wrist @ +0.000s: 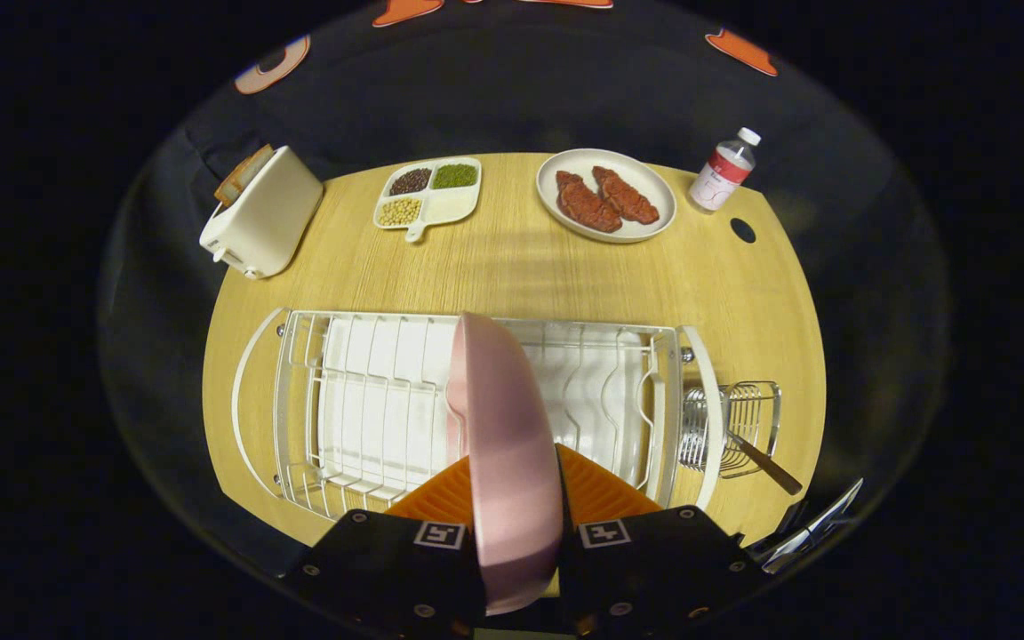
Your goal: Take the plate from the dish rack, then take the spoon from the basket and place it into the plate.
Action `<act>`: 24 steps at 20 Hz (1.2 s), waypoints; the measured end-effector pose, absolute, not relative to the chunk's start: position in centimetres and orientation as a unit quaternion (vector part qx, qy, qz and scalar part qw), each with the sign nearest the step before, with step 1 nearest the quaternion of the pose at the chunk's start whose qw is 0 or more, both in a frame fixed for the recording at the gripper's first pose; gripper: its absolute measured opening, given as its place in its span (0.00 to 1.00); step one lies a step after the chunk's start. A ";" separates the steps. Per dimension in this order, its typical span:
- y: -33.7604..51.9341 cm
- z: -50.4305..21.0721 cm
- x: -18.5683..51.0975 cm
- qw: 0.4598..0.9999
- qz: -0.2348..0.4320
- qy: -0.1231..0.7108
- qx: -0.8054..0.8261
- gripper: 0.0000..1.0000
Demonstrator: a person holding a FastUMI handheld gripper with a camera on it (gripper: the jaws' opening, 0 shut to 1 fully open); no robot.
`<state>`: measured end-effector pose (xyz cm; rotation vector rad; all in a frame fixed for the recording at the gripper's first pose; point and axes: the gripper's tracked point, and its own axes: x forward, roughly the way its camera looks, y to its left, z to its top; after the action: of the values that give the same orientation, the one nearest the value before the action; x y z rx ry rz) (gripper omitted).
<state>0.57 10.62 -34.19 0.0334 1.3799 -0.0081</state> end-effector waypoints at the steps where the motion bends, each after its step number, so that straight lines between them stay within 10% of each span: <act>1: 10.2 -33.8 0.2 0.769 -0.007 0.639 0.003 0.32; 24: 5.3 -28.6 -10.1 0.788 0.010 0.601 0.136 0.30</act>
<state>-10.13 5.34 -28.62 0.2927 1.2947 0.0217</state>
